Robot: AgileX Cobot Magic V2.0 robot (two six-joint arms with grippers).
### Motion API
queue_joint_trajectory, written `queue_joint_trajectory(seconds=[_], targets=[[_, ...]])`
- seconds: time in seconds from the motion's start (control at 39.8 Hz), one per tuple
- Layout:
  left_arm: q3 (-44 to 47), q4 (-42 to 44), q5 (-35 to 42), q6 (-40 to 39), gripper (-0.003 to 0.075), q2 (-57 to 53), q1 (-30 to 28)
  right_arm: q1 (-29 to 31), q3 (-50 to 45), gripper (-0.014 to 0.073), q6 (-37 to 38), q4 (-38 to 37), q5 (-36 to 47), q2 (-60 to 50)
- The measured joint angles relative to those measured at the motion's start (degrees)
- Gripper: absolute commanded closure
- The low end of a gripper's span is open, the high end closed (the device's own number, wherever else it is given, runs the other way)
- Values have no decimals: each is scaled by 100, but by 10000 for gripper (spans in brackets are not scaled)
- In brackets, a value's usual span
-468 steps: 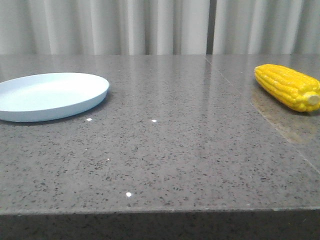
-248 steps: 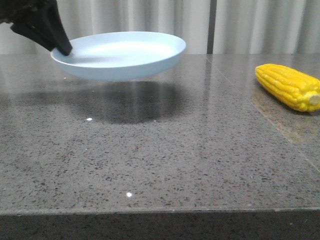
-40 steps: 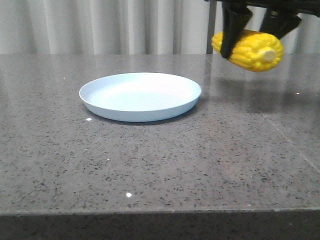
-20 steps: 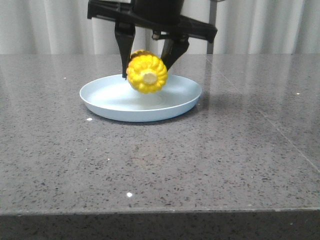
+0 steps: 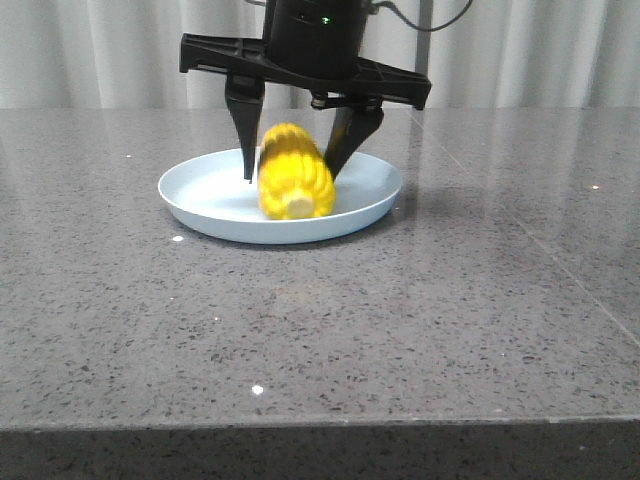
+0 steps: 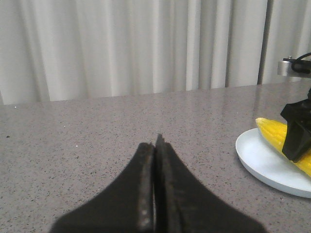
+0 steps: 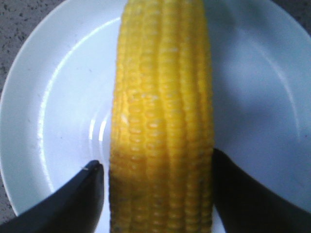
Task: Place corn on plate with both arms
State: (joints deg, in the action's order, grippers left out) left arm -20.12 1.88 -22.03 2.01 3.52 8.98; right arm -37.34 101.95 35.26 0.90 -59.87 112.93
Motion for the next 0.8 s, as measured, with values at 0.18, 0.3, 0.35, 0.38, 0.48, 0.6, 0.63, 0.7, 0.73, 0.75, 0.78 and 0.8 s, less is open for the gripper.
queue_joint_trajectory(seconds=[0.18,0.3,0.35,0.38,0.48,0.6,0.63,0.7,0.73,0.75,0.78,0.8], targets=[[0,0,0,0,741,0,0,0,0,-32,11,-16,0,-37],[0,0,0,0,741,0,0,0,0,-32,11,-221,-11,-277],[0,0,0,0,741,0,0,0,0,-32,11,-346,-11,-413],[0,0,0,0,741,0,0,0,0,-30,11,-461,-21,-513],[0,0,0,0,741,0,0,0,126,6,11,-741,-98,-838],[0,0,0,0,741,0,0,0,365,222,11,-921,-226,-1122],[0,0,0,0,741,0,0,0,409,277,0,-924,-238,-1142],[0,0,0,0,741,0,0,0,514,496,0,-939,-276,-1192],[0,0,0,0,741,0,0,0,543,545,0,-939,-288,-1192],[0,0,0,0,741,0,0,0,556,603,0,-939,-303,-1192],[0,0,0,0,741,0,0,0,568,642,0,-939,-331,-1192],[0,0,0,0,741,0,0,0,571,669,0,-948,-357,-1192]])
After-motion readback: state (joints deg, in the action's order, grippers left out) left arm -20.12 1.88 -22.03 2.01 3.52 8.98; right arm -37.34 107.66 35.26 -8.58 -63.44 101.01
